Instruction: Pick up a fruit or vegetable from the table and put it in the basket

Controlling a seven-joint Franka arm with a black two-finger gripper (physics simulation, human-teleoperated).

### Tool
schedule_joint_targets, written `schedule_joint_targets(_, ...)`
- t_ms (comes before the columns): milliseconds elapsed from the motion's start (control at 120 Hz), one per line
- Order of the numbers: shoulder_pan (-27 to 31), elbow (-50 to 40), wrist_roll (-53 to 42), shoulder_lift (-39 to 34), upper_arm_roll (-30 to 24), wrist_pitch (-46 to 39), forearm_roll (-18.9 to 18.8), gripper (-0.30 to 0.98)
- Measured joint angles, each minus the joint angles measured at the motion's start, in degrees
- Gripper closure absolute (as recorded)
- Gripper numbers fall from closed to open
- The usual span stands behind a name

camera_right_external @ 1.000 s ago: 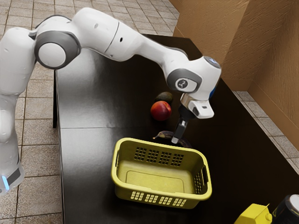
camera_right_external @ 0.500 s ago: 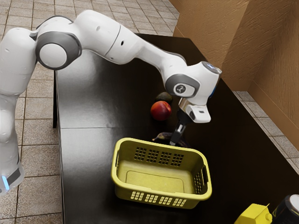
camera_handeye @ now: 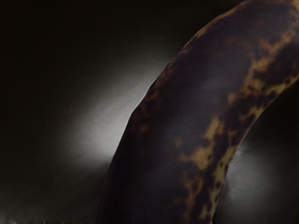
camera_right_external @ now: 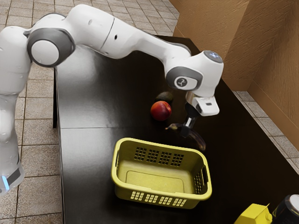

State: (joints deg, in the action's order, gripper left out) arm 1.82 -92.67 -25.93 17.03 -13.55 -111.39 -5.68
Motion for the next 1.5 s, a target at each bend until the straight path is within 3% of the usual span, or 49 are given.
schedule_joint_targets(317, 0.04, 10.41, 1.12, -2.99, -0.18, 7.6, -2.21, 0.52)
schedule_joint_targets(667, -10.87, 5.42, 5.66, -11.18, -1.15, 13.94, 4.5, 0.52)
schedule_joint_targets(967, -11.28, 1.75, 9.35, -5.1, -2.57, 10.54, 6.83, 0.52)
schedule_joint_targets(1333, -11.05, -2.3, 11.99, -5.57, -4.42, 8.55, 6.94, 0.52)
schedule_joint_targets(1500, -10.74, -2.27, 12.54, -5.83, -4.67, 8.46, 8.41, 0.17)
